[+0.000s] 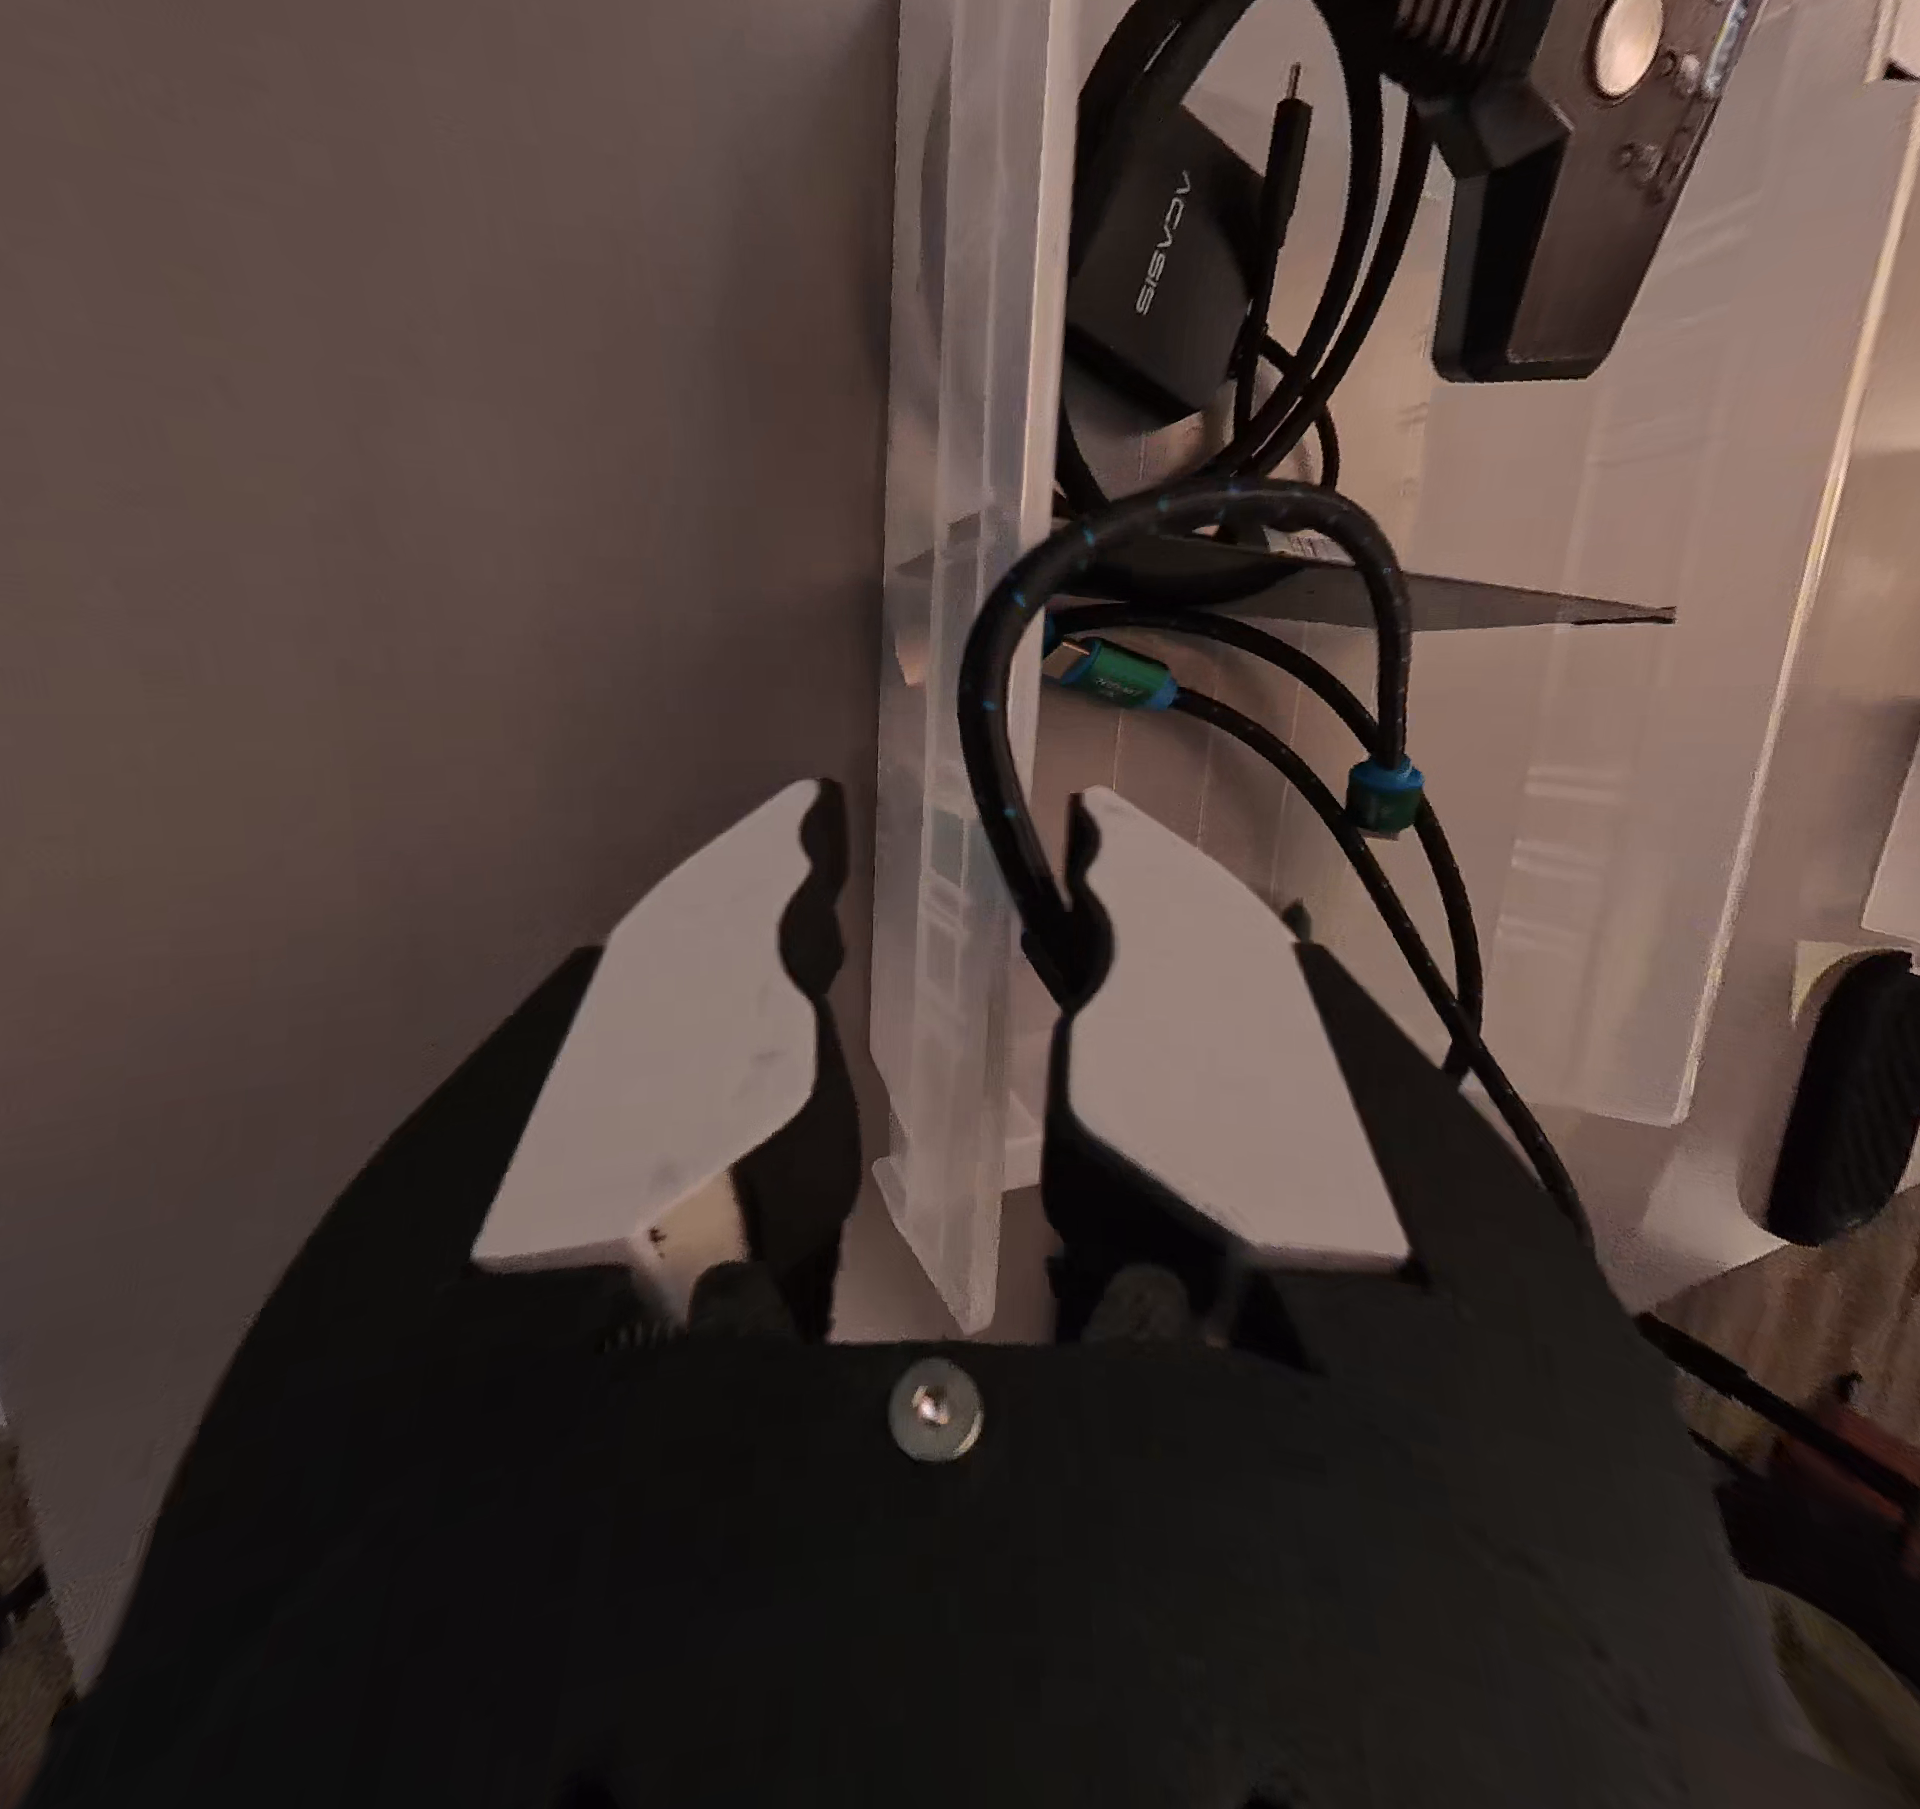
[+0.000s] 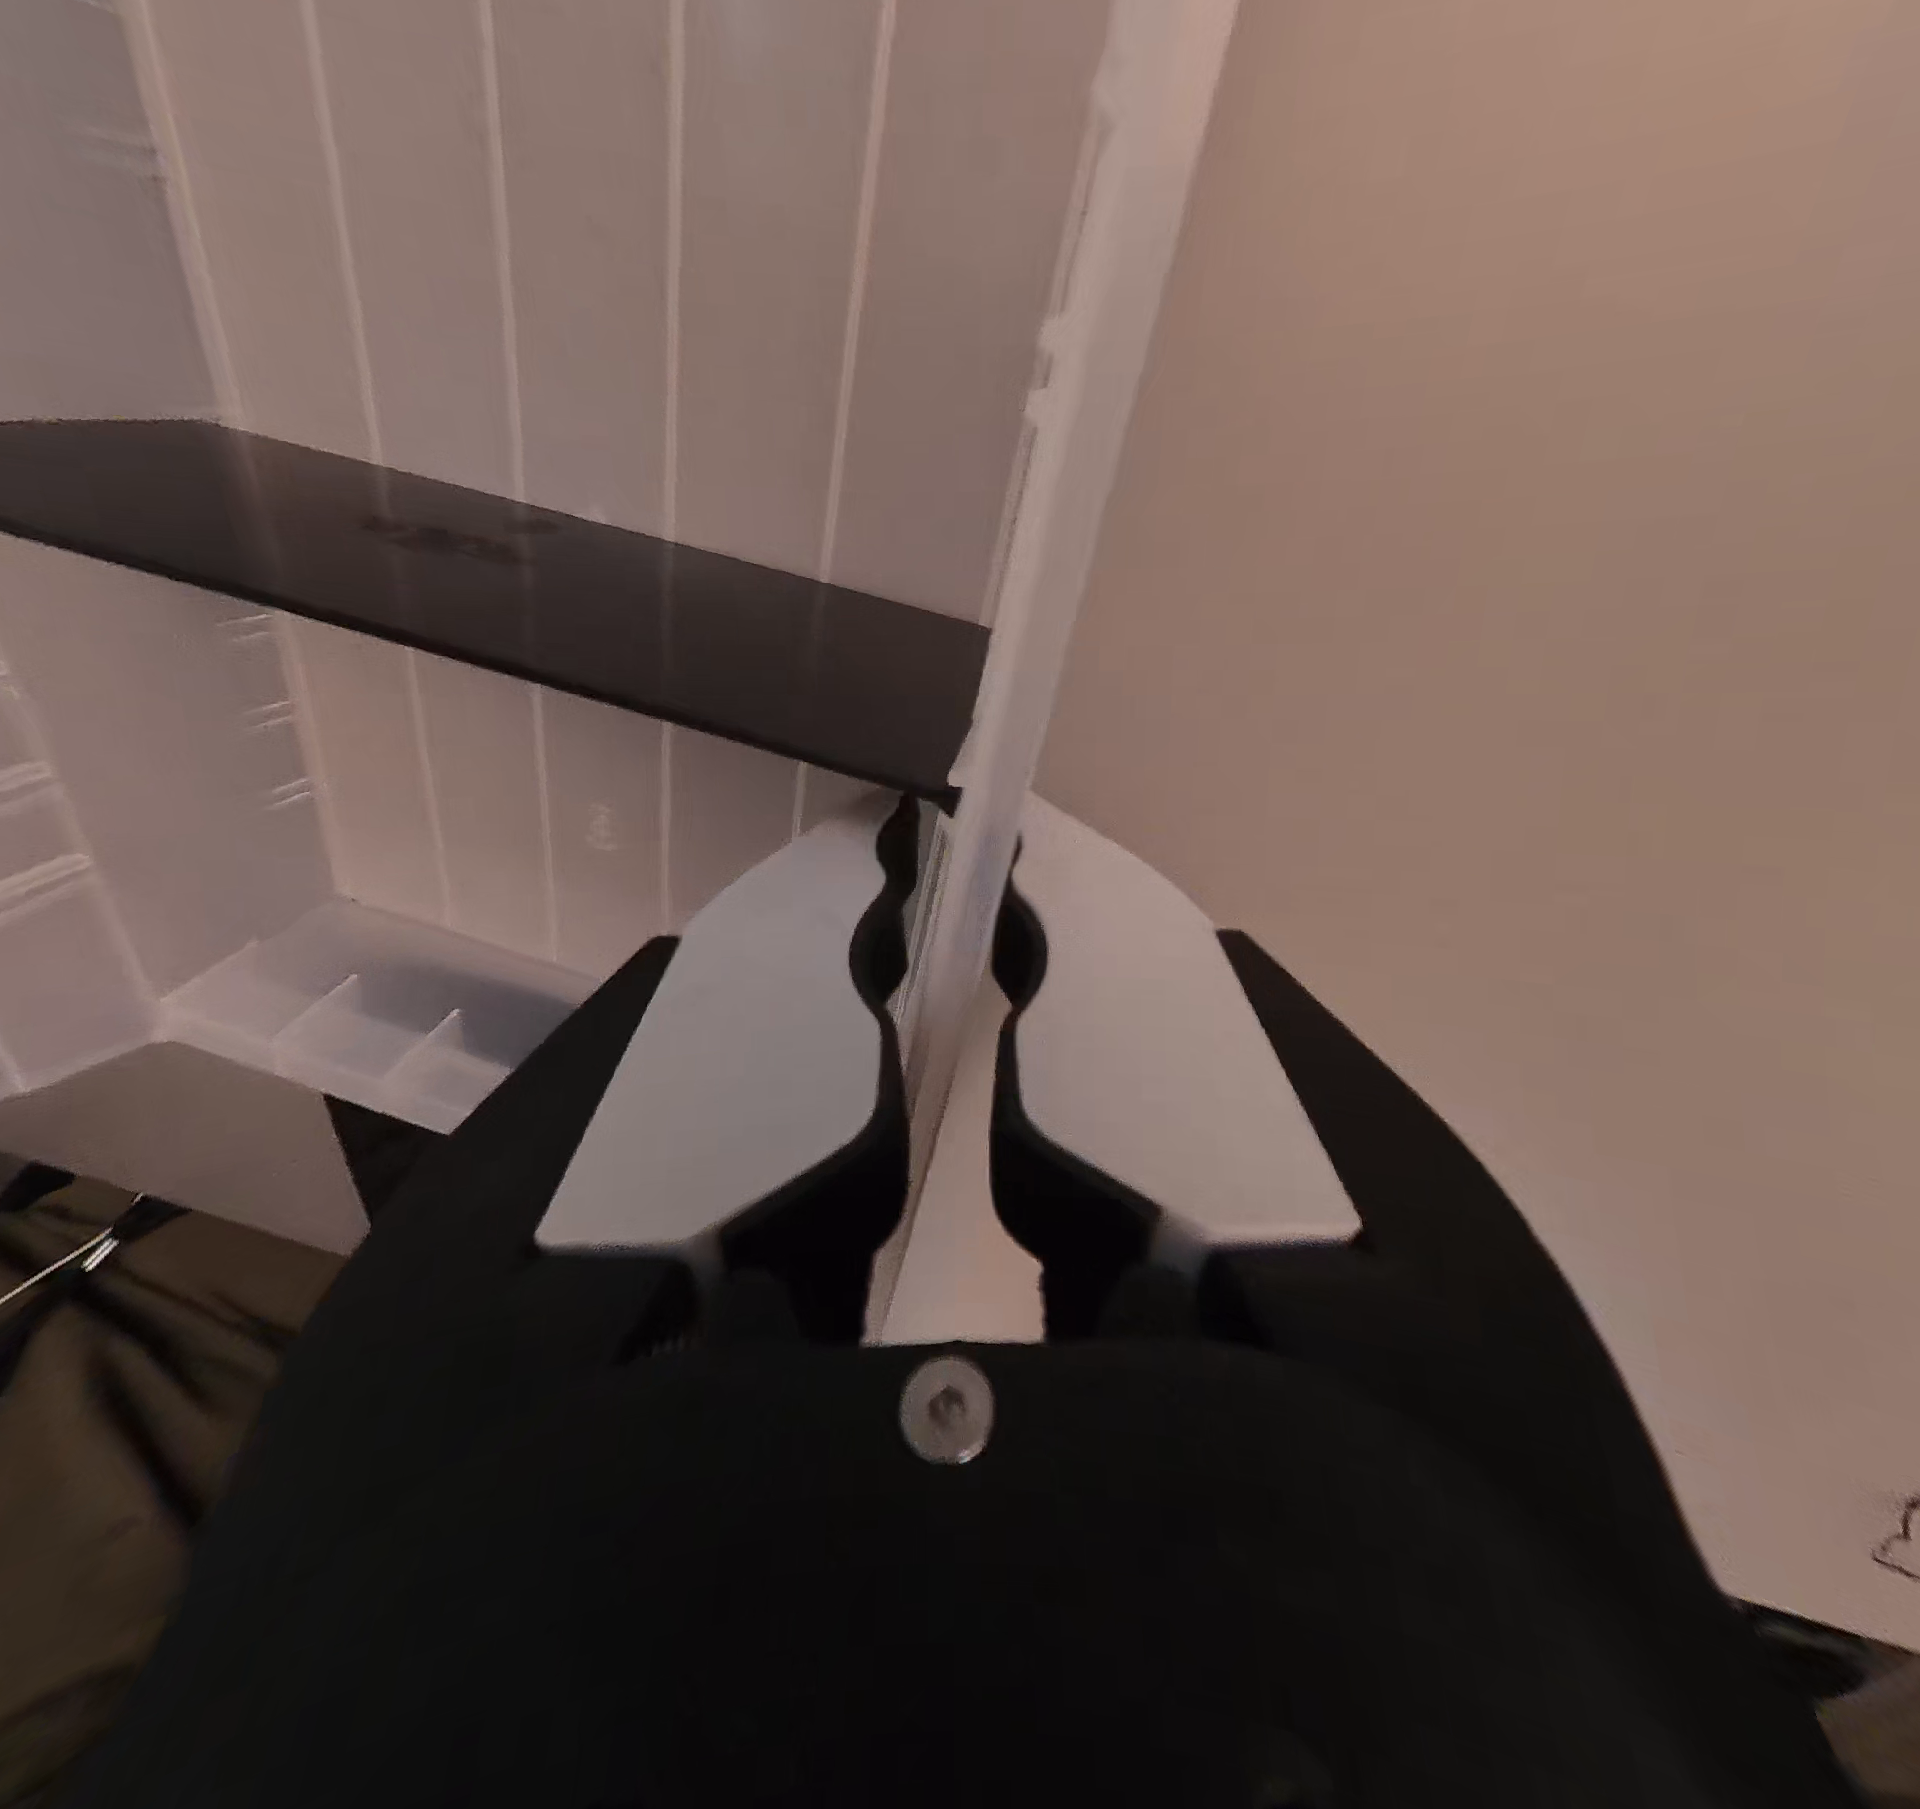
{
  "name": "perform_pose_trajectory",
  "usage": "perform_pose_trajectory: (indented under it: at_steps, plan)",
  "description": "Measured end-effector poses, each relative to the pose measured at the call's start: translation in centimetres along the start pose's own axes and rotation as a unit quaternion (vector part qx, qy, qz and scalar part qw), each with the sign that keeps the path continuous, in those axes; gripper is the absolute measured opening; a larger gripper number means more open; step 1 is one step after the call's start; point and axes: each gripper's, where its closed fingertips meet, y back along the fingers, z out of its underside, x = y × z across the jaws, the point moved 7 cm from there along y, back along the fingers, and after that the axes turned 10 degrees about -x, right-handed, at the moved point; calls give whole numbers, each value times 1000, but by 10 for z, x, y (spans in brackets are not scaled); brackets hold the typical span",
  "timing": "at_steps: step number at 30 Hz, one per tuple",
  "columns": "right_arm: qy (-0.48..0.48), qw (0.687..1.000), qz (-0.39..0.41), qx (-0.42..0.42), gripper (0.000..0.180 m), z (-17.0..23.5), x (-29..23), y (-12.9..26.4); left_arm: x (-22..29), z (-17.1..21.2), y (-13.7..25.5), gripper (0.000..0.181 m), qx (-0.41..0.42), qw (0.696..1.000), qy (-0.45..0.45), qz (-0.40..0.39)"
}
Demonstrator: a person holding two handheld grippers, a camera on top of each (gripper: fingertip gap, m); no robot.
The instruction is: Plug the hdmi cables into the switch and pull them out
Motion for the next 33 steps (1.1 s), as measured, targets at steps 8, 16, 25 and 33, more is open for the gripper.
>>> perform_pose_trajectory:
  at_steps: [8,16,25,33]
  plan:
    - [-30,999,5,20,9,1,13,3,5,-5,8,8,29,999,-7,22]
    - [2,976,82,204,14,0,6,55,34,-3,47,2,112,992,-60,9]
    - [137,789,-30,599,21,29,-92,170,169,43,138,0,323,885,-320,95]
    - [230,741,-114,620,20,36,-181,191,308,82,101,0,281,805,-494,168]
